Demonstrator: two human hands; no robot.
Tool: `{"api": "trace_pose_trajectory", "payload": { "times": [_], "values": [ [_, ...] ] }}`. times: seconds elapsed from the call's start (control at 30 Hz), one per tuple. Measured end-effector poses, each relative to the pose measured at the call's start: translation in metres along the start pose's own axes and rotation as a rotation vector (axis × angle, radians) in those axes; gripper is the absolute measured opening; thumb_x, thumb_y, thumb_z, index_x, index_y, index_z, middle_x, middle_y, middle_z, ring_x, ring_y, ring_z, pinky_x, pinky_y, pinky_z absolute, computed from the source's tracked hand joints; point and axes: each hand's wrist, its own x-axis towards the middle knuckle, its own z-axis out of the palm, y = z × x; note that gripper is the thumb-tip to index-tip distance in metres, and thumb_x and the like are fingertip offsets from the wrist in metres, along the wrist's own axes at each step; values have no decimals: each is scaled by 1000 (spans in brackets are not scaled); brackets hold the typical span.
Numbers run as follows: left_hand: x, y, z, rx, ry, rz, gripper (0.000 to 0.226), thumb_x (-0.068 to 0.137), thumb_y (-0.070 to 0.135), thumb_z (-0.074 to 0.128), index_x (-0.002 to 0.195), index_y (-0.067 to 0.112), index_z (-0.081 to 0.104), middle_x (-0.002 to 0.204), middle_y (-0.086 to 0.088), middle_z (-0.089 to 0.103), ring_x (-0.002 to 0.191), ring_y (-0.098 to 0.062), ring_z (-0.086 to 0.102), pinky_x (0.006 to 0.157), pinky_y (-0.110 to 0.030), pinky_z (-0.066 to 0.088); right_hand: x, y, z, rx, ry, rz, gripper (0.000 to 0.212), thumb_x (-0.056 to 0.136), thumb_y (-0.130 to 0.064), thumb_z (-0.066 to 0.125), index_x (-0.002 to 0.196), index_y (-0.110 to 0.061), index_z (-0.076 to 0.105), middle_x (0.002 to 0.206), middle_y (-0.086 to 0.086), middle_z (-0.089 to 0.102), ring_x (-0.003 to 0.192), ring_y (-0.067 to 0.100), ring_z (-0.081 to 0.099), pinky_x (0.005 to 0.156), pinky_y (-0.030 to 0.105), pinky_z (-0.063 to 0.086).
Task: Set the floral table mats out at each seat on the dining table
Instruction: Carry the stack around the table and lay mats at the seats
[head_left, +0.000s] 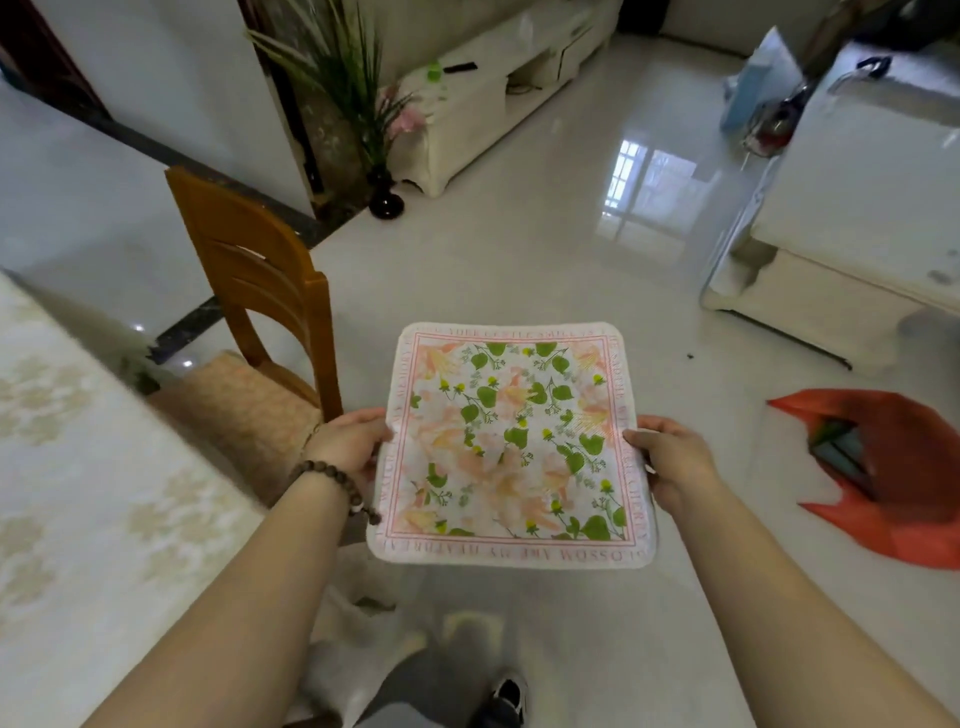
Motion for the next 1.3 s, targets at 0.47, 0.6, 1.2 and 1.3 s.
{"api": "trace_pose_trajectory", "payload": {
  "times": [0.47, 0.6, 1.2, 1.3],
  "values": [
    [194, 124, 59, -98, 55, 19, 37, 78, -8, 54, 106, 10, 70, 87, -18, 72, 68, -26, 67, 53, -29, 52, 185, -150, 97, -87, -33, -58, 13, 87, 5, 57, 97, -3, 62, 82, 17, 68, 63, 25, 65, 54, 33, 52],
    [249, 182, 58, -182, 115, 24, 31, 76, -9, 56, 95, 9, 73, 75, -14, 73, 54, -21, 67, 48, -26, 51, 237, -211, 155, -131, -60, -68, 13, 87, 4, 58, 94, -5, 63, 83, 16, 70, 65, 26, 67, 58, 36, 55],
    [477, 344, -14, -429, 495, -17, 28, 76, -6, 58, 82, 15, 74, 69, -7, 74, 66, -24, 68, 52, -28, 52, 454, -373, 456, -378, -328, -103, 13, 83, 6, 63, 91, -3, 67, 79, 18, 70, 54, 25, 68, 47, 30, 52],
    [507, 382, -31, -495, 566, 2, 25, 77, -5, 59, 87, 13, 73, 74, -10, 74, 66, -23, 68, 54, -29, 52, 487, -414, 524, -484, -432, -139, 16, 81, 4, 65, 95, -3, 68, 79, 17, 71, 60, 29, 67, 61, 38, 54]
  ]
}}
